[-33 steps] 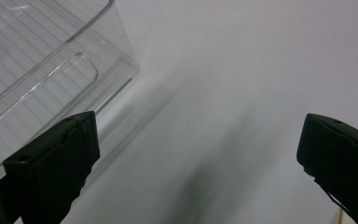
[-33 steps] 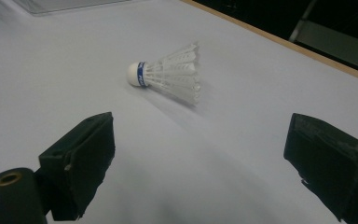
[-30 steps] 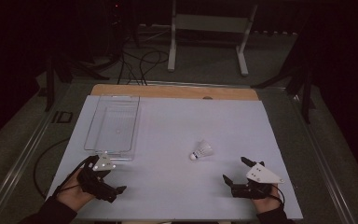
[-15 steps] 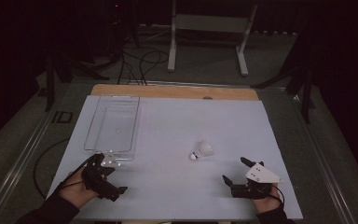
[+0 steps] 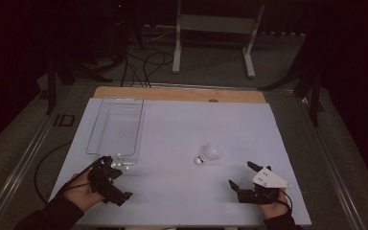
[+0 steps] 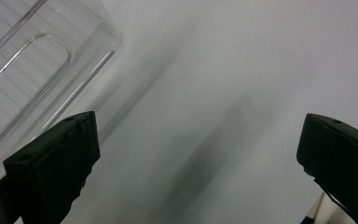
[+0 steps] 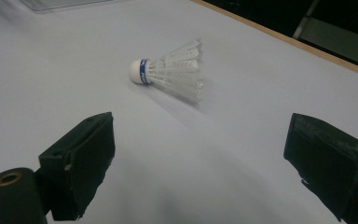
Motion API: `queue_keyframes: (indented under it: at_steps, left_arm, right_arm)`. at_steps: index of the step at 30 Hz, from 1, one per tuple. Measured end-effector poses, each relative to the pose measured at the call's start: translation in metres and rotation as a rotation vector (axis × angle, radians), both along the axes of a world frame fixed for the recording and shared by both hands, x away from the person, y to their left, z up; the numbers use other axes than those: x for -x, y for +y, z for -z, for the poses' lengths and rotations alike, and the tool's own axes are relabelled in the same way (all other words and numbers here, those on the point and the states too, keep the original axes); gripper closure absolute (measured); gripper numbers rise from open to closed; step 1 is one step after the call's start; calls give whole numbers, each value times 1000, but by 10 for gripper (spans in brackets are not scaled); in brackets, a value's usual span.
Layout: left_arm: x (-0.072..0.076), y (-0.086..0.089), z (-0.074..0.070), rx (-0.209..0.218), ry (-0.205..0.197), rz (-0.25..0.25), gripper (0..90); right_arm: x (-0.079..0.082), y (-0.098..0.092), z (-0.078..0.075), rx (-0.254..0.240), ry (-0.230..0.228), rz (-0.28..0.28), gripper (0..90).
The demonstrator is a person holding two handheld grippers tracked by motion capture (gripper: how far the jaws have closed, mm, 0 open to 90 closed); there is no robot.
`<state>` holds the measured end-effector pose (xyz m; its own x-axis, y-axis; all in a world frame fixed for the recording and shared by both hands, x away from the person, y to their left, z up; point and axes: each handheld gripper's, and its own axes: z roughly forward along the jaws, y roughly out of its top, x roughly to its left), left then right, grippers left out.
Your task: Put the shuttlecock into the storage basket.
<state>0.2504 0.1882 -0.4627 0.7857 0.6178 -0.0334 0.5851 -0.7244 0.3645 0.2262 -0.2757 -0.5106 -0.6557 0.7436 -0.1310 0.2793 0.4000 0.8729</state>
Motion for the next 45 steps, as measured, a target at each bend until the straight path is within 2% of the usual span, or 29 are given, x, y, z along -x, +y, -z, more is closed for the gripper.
queue_keyframes:
  at_steps: [7, 10, 24, 39, 45]
  left_arm:
    - [-4, -5, -3, -22, 18, 13, 0]
    - [-6, -10, -5, -42, 41, 29, 0]
    - [-17, -29, -10, -47, 112, 54, 0]
    - [-27, -55, -21, -74, 121, 104, 0]
    - [-31, -64, -26, -73, 124, 124, 0]
  right_arm:
    - [0, 0, 0, -3, -4, 5, 87]
    - [0, -1, -1, -5, -4, 5, 87]
    - [0, 0, -1, -4, -4, 0, 87]
    - [0, -1, -1, -8, 0, 2, 87]
    - [0, 0, -1, -8, -1, -2, 87]
